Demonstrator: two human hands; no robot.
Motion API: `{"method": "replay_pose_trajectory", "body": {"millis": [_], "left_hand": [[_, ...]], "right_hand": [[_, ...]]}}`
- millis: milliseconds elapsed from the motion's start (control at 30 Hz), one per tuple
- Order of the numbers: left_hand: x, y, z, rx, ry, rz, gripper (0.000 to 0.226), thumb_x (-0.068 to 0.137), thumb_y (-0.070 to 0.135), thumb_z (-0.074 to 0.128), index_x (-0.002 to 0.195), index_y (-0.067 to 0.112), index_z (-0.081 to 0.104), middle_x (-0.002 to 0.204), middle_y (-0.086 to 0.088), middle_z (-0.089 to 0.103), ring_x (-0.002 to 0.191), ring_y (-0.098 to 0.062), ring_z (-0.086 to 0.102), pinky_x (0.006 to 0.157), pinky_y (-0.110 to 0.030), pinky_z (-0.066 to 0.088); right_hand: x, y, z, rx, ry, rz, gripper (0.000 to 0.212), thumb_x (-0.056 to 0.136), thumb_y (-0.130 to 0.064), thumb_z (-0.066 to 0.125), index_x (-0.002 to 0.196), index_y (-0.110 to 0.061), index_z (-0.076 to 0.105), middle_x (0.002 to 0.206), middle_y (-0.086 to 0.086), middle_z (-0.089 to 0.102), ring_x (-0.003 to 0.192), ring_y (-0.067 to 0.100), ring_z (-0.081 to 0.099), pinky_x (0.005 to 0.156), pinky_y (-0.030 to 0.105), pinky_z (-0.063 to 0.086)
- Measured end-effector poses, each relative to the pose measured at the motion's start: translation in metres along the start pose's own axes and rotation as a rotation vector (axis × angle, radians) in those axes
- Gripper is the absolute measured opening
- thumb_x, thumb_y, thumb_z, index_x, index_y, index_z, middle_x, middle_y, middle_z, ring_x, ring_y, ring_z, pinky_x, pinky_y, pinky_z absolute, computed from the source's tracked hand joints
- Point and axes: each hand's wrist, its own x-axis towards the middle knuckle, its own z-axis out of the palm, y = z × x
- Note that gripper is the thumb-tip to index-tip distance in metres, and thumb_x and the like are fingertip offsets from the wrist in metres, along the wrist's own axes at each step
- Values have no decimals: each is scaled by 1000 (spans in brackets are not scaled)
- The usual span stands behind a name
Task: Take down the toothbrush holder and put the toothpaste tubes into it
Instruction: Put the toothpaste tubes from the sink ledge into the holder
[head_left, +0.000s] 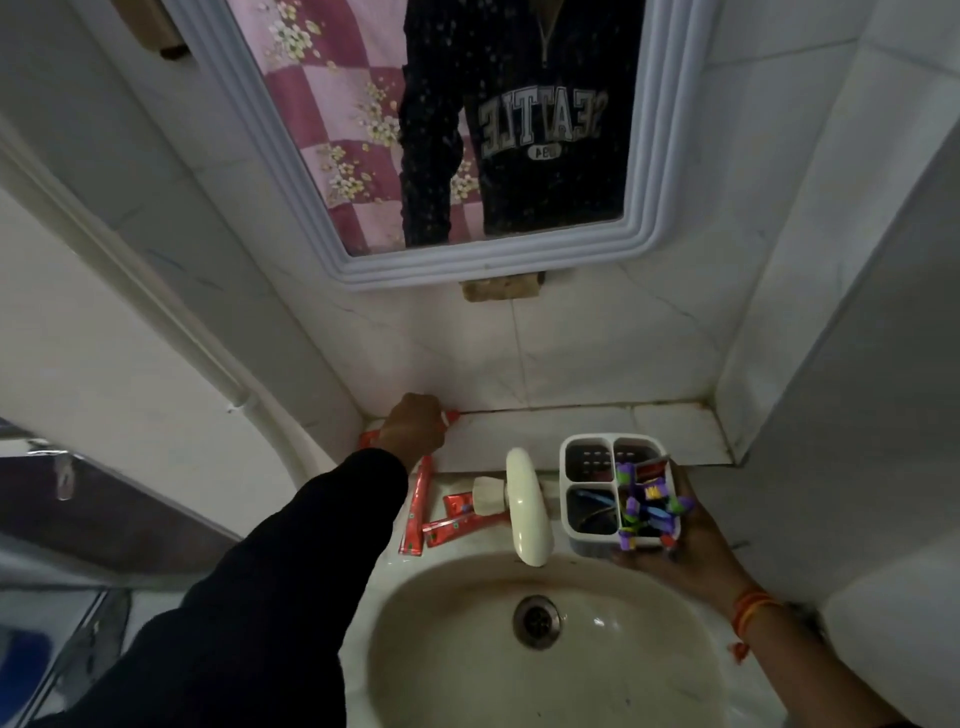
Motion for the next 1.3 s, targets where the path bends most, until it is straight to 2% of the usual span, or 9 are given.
{"method": "replay_pose_trajectory", "body": {"millis": [133, 333, 500, 633, 800, 900, 1067, 1200, 1300], "left_hand": [[8, -8, 18, 38, 15, 17, 36, 85, 2, 59, 120, 5, 66, 125, -18, 66, 114, -36, 66, 91, -36, 52], [15, -15, 23, 127, 65, 38, 36, 92, 19, 60, 126, 10, 63, 130, -17, 58, 113, -38, 65, 92, -44, 54], [-2, -8, 13, 187, 46, 144, 51, 93, 28, 59, 140, 12, 45, 134, -16, 54, 112, -38, 65, 86, -41, 50], [-15, 10, -11, 267, 142, 284, 51, 97, 51, 46, 138, 21, 42, 128, -8, 58, 105, -34, 64, 89, -43, 47], [-48, 58, -57, 160, 142, 495, 60, 90, 66, 54, 137, 30, 48, 117, 0, 60, 95, -23, 65, 79, -40, 57], [-70, 95, -84, 186, 97, 603, 61, 82, 60, 70, 134, 29, 60, 110, 3, 67, 98, -16, 63, 85, -39, 56], [-105, 150, -106, 376, -9, 671, 55, 84, 38, 78, 136, 26, 63, 122, 1, 68, 111, -19, 62, 94, -37, 55], [-117, 185, -100, 487, -1, 641, 22, 81, 25, 82, 97, 12, 72, 95, -4, 68, 86, -20, 69, 75, -34, 61], [-116, 199, -94, 465, -29, 647, 17, 79, 13, 81, 95, 10, 74, 92, -5, 67, 88, -23, 70, 76, -37, 63]], "right_hand": [[5, -1, -13, -35, 13, 47, 61, 62, -36, 84, 114, -7, 70, 110, 17, 70, 108, 34, 55, 92, 58, 43], [4, 1, -6, -105, 104, 17, 45, 78, -46, 63, 99, -9, 77, 103, 17, 73, 95, 36, 65, 88, 56, 48], [4, -1, -12, -115, 71, 6, 61, 46, -37, 91, 99, -11, 77, 98, 11, 74, 86, 28, 67, 79, 51, 53], [1, 0, -4, -125, 152, 34, 44, 77, -45, 67, 102, -11, 76, 103, 10, 74, 96, 27, 63, 79, 48, 53], [-8, 2, 10, -82, 100, 47, 54, 75, -34, 76, 119, -5, 66, 113, 14, 70, 104, 30, 61, 90, 55, 46], [-12, 3, 18, -65, -72, -6, 53, 91, -35, 55, 133, -1, 53, 126, 19, 63, 118, 33, 56, 103, 54, 36], [-21, 5, 23, -42, -152, 12, 49, 94, -27, 52, 131, 5, 51, 122, 22, 64, 117, 38, 55, 105, 56, 33], [-20, 7, 20, -78, -25, 10, 46, 59, -14, 89, 99, 3, 72, 86, 19, 74, 77, 38, 70, 72, 58, 56], [-21, 6, 26, 59, -20, -9, 49, 49, -8, 92, 92, 4, 72, 79, 20, 74, 70, 38, 70, 64, 59, 57]]}}
